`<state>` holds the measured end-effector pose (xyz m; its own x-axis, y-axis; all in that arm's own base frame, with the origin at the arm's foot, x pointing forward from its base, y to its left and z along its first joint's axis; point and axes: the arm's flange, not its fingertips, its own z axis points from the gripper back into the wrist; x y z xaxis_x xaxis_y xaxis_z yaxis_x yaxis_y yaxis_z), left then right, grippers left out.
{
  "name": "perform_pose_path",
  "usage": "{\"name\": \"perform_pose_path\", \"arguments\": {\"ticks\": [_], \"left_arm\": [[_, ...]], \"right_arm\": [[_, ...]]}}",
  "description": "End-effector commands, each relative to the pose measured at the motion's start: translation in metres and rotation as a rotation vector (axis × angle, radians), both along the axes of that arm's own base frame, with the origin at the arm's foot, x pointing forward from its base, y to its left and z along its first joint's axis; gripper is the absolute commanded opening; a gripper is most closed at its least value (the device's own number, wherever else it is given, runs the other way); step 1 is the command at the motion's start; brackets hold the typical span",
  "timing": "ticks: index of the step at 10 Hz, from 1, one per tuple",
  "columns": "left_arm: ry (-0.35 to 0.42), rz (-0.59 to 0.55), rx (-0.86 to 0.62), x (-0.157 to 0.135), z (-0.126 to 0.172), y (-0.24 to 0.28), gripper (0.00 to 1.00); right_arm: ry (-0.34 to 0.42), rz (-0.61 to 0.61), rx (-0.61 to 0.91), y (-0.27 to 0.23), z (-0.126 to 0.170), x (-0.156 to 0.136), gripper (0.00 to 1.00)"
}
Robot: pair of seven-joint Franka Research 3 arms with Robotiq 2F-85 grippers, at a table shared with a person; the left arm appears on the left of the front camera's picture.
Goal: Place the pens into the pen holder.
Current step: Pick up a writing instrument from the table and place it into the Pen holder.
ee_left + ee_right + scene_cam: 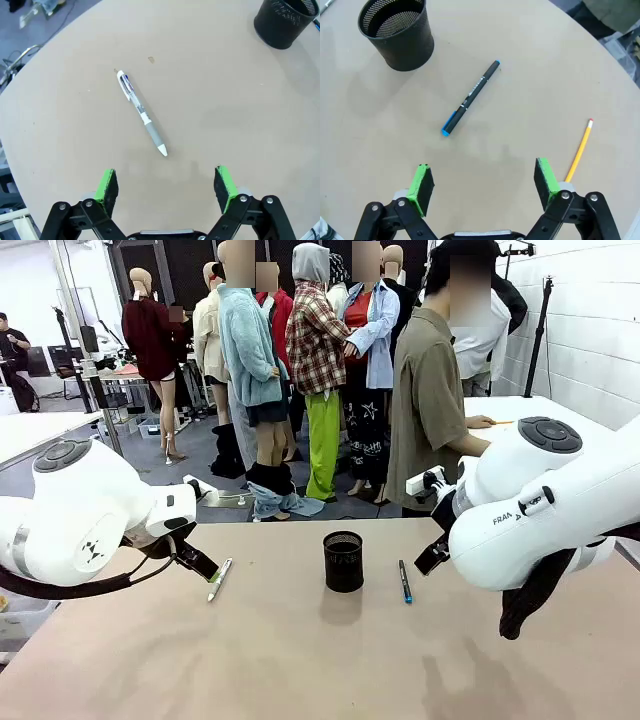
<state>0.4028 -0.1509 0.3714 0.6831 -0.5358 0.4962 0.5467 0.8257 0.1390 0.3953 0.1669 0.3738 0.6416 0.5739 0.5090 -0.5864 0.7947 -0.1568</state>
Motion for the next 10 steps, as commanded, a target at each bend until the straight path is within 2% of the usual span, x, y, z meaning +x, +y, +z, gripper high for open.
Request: {"name": "perform_pose_path", "arguments": {"ticks": [1, 9, 10], "left_arm": [[0.000, 0.000, 0.000, 0.000, 0.000, 0.000, 1.00], [0.000, 0.000, 0.000, 0.000, 0.000, 0.000, 1.00], [0.000, 0.000, 0.000, 0.000, 0.000, 0.000, 1.00]], "right_arm": [[0.000, 0.000, 0.000, 0.000, 0.000, 0.000, 1.00], [0.000, -0.001, 0.000, 0.000, 0.000, 0.000, 1.00], [0.065, -0.075, -0.061, -0.016, 0.009, 0.003, 1.00]]}}
